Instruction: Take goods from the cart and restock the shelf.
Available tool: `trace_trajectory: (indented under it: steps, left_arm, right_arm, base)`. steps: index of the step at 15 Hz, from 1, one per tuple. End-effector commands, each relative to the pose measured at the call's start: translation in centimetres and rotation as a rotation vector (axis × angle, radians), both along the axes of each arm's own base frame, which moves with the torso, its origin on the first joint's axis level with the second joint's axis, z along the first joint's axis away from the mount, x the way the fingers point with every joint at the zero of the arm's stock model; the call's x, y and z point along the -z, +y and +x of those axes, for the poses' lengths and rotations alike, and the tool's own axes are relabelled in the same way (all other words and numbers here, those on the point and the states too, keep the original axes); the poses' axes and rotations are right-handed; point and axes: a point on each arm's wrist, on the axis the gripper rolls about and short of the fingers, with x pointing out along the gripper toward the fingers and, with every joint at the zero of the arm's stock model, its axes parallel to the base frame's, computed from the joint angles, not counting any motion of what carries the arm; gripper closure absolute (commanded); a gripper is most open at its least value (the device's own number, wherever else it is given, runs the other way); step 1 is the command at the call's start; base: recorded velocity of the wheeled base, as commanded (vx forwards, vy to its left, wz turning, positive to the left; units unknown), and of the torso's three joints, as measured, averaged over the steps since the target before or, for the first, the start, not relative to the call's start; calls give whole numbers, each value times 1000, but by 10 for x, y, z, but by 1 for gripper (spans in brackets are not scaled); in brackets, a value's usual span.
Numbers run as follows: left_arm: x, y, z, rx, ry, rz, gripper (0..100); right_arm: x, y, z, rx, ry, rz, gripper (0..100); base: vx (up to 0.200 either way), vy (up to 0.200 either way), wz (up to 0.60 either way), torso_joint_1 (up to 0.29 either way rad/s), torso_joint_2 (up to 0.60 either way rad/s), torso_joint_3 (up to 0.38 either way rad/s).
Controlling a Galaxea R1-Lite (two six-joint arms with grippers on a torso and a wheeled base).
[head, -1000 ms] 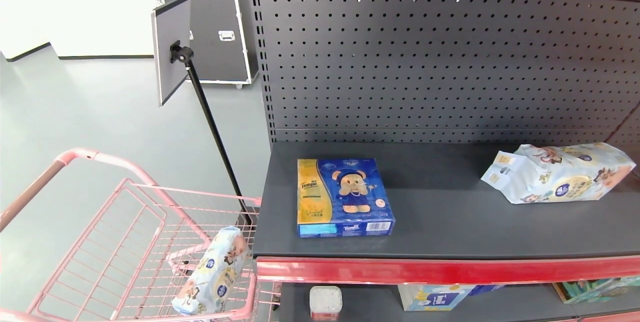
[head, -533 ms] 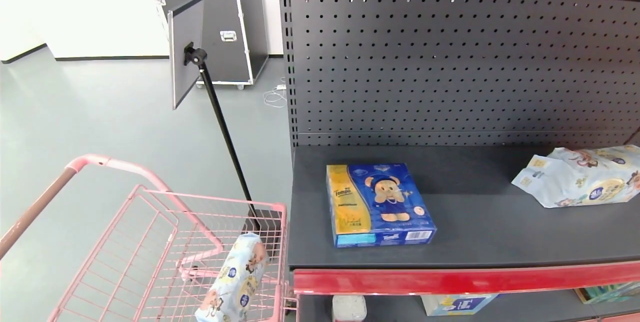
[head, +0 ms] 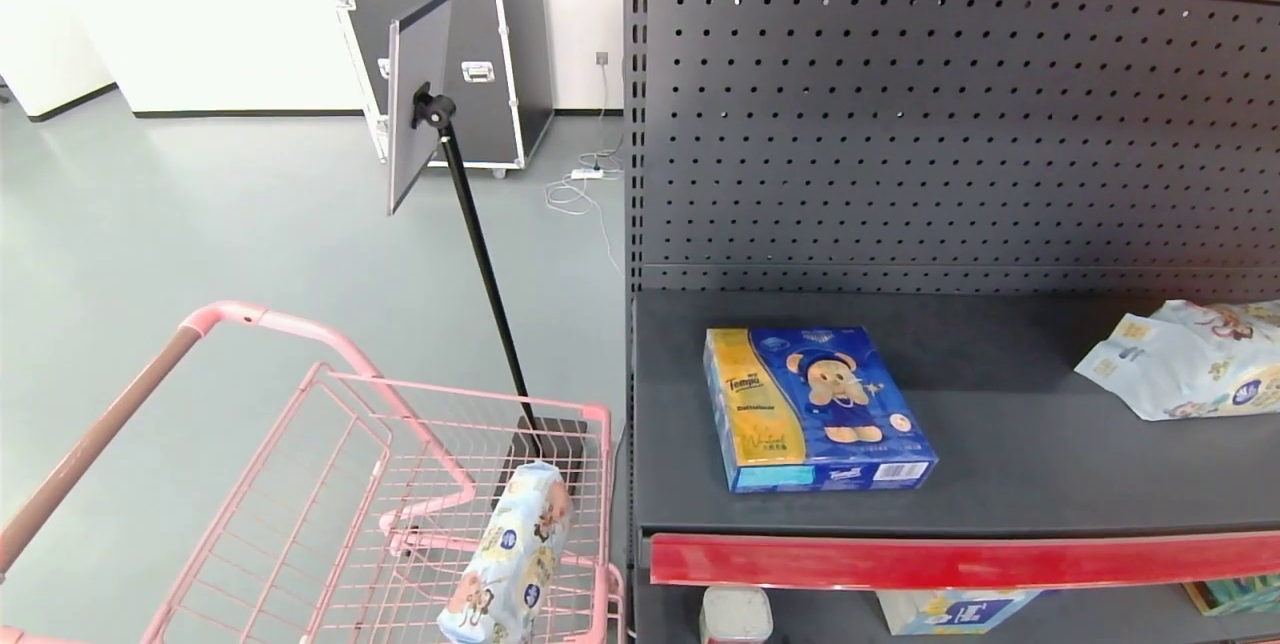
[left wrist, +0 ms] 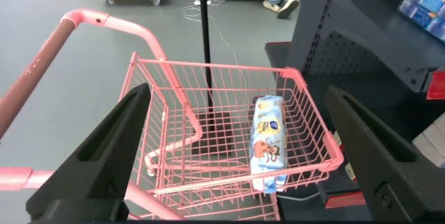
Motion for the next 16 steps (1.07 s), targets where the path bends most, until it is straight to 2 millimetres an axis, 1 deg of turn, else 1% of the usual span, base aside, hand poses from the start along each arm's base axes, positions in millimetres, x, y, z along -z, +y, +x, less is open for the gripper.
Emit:
trace_trajectory:
  steps: [1, 16]
  left_arm:
    - [0, 0, 0, 0, 2, 0, 0]
    - [0, 0, 0, 0, 2, 0, 0]
  right_arm:
    - [0, 0, 0, 0, -1, 0, 0]
    - [0, 0, 0, 0, -1, 0, 0]
  base:
    - [0, 0, 0, 0, 0, 0]
    - [0, 0, 0, -139, 349, 205]
